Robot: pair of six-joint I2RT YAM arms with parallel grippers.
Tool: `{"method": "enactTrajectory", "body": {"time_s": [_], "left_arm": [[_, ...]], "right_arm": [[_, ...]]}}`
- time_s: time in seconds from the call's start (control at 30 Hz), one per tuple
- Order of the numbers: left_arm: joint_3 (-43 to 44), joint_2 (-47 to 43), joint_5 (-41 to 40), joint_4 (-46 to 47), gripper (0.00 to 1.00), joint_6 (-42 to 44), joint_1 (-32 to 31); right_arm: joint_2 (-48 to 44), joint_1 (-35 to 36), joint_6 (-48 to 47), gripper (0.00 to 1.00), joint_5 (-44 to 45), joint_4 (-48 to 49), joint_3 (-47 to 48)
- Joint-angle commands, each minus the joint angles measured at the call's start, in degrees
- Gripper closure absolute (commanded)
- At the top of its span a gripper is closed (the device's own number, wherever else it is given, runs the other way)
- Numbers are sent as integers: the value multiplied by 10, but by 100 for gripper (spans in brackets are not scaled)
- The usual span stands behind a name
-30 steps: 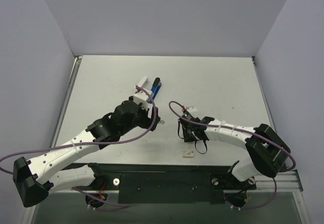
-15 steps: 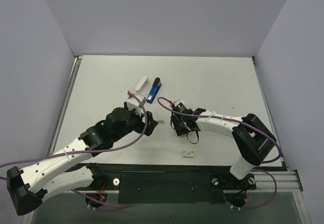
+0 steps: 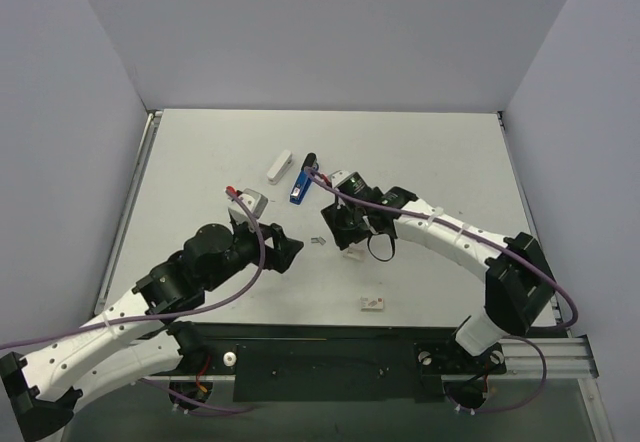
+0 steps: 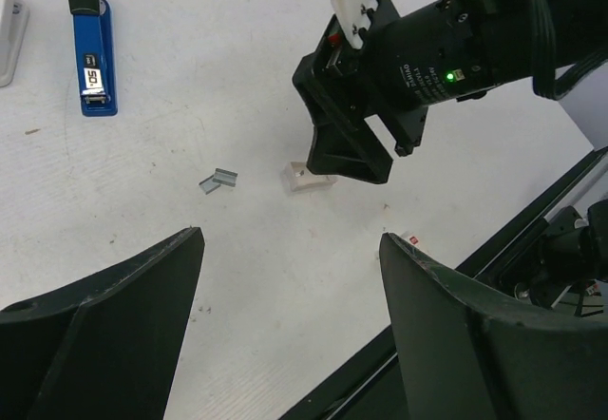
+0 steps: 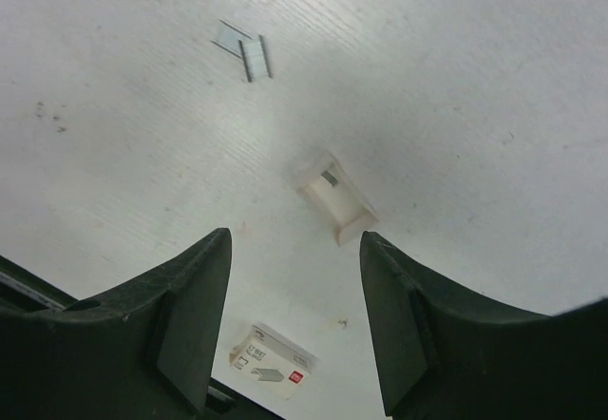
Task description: Unload the staples from the stapler
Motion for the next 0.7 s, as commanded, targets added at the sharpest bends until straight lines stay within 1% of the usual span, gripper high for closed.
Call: {"method": "enactTrajectory", "body": {"time_s": [0.0,0.23,0.27,0.4,0.67], "left_arm": [[1,-26,3,14,15,-20,-1],[-13,-73,14,22,15,-34,-1],[-14,-75,14,19,15,-35,-1],[-14,-83,13,11,15,-35,-1],[-17,-93,7,6,15,-36,-1]], "right_arm": [[50,3,-51,48,-64,-29,46],[111,9,-96,49,-81,-8,90],[120,10,-118,49,-83,-7,92],[146,13,-144,50,-88,-6,103],[193,16,-134,50,-70,17,113]]}}
